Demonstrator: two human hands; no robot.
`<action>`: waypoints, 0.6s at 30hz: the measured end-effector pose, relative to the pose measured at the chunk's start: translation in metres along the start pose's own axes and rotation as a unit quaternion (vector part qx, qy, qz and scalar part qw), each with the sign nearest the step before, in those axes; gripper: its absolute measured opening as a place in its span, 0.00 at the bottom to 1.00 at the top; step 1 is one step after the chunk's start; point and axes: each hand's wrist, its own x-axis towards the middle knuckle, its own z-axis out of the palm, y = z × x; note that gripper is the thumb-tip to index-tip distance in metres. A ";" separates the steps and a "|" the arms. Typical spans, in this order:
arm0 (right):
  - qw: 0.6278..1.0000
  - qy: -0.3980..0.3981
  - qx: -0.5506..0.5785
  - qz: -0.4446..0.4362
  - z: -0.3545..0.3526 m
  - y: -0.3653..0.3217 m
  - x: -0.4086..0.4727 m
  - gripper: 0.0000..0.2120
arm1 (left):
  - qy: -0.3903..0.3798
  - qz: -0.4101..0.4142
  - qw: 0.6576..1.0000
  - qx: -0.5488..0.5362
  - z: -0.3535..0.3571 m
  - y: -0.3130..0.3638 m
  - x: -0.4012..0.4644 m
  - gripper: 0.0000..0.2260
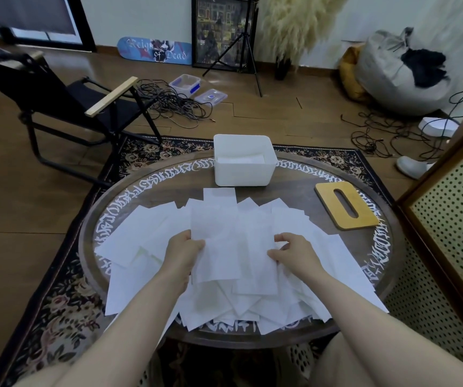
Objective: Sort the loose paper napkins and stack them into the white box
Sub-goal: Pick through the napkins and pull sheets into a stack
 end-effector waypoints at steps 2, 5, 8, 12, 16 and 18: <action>1.000 0.008 -0.008 -0.013 0.000 -0.001 -0.002 0.19 | 0.003 -0.001 1.000 -0.004 0.001 0.000 0.001 0.10; 0.999 0.010 -0.022 -0.029 0.000 -0.002 -0.005 0.21 | 0.008 -0.001 1.000 -0.003 0.002 0.000 0.001 0.10; 0.999 0.017 -0.034 -0.036 0.000 -0.004 -0.007 0.20 | 0.014 -0.003 1.000 -0.004 0.002 -0.001 0.001 0.11; 0.997 0.041 -0.062 -0.032 -0.001 -0.003 -0.008 0.19 | 0.020 -0.007 1.000 -0.002 0.000 -0.002 0.002 0.11; 0.996 0.055 -0.070 -0.024 0.000 -0.004 -0.009 0.15 | 0.022 -0.007 1.000 -0.006 0.000 -0.002 0.002 0.11; 0.997 0.047 -0.054 -0.020 0.002 -0.005 -0.009 0.12 | 0.021 -0.007 1.000 -0.008 0.001 -0.001 0.001 0.11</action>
